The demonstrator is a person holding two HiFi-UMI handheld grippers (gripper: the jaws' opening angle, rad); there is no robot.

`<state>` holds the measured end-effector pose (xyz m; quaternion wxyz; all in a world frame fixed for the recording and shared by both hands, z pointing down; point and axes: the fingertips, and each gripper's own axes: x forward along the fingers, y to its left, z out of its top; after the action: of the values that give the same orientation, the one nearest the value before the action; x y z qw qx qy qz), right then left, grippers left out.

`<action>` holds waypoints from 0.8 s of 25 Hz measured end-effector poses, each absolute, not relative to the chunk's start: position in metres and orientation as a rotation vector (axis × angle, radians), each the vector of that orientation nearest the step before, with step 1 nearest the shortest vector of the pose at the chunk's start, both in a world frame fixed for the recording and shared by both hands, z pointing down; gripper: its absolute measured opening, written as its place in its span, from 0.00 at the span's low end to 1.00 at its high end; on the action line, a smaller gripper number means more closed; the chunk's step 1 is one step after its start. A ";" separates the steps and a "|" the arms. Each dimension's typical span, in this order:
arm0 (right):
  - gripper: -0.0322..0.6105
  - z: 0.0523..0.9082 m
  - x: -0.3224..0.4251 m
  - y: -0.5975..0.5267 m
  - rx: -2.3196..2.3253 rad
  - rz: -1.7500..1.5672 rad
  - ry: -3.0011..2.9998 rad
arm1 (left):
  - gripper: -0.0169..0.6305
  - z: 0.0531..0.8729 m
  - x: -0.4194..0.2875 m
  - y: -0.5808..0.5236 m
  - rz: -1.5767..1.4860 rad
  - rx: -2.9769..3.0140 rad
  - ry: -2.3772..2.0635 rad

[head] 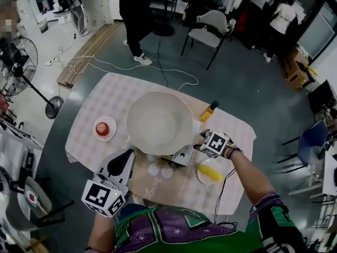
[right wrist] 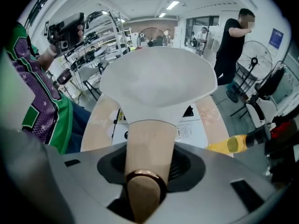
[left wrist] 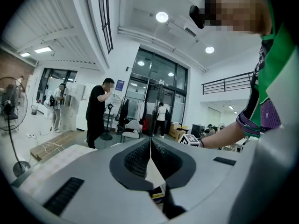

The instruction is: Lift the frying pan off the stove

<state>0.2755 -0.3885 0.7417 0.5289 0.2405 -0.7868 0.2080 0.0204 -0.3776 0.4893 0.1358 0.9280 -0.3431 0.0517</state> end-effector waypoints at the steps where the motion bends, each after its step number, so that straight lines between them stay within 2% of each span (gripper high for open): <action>1: 0.32 0.742 0.273 -0.385 0.610 0.506 -1.877 | 0.06 0.489 0.019 -0.378 0.142 2.691 -0.989; 12: 0.32 0.727 0.207 -0.330 0.999 0.633 -1.901 | 0.06 0.480 -0.020 -0.373 0.066 2.708 -0.962; 20: 0.32 0.665 0.155 -0.335 1.343 0.582 -1.946 | 0.06 0.468 -0.067 -0.395 0.067 2.736 -0.971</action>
<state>0.1555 -0.3347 0.6649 0.3460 0.5174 -0.7499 0.2243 -0.0673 -0.3946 0.4683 0.1186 0.9355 -0.3321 0.0229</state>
